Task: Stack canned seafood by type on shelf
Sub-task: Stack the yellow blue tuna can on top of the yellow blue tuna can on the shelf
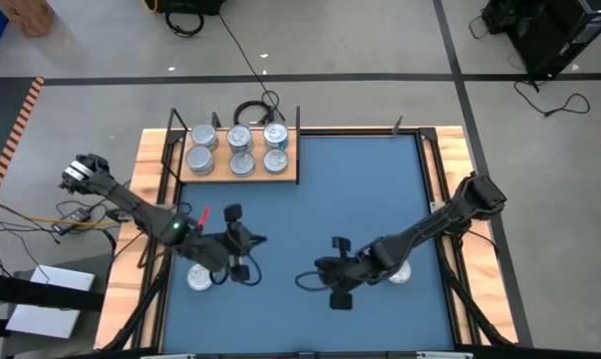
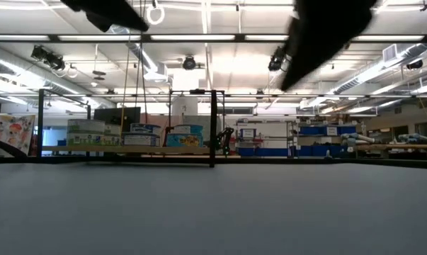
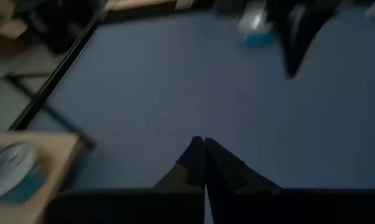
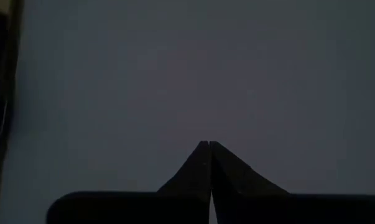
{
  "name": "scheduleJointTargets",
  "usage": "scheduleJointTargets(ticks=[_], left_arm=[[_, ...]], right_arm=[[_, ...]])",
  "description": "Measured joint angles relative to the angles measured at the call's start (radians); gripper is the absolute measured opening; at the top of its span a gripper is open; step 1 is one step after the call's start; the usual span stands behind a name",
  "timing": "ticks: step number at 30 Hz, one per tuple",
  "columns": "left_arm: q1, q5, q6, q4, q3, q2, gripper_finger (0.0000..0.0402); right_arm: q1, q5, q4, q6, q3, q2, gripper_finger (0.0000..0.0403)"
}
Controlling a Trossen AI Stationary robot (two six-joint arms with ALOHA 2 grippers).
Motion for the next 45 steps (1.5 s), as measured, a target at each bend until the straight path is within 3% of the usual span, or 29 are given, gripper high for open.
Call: scheduleJointTargets(ticks=[6, 11, 18, 22, 38, 45], left_arm=[[-0.026, 0.006, 0.055, 0.253, -0.078, 0.000, 0.0003], [-0.030, 0.007, 0.046, 0.262, -0.098, 0.001, 0.0003], [-0.031, 0.007, 0.028, 0.288, -0.136, 0.001, 0.0002], [-0.031, 0.007, 0.028, 0.295, -0.155, 0.001, 0.0002], [-0.031, 0.015, -0.008, 0.310, -0.161, 0.010, 0.0006], [-0.031, 0.015, 0.000, 0.424, -0.161, 0.083, 0.0006]], right_arm=[[0.065, -0.096, -0.238, 0.259, 0.000, 0.001, 0.0028], [0.113, -0.135, -0.437, 0.544, 0.000, 0.001, 0.0059], [0.144, -0.142, -0.588, 0.833, 0.000, 0.002, 0.0116], [0.150, -0.149, -0.692, 0.975, 0.000, 0.003, 0.0125], [0.155, -0.167, -0.657, 1.104, -0.072, 0.005, 0.0115], [0.155, -0.167, -0.610, 1.112, -0.125, 0.005, 0.0096]])
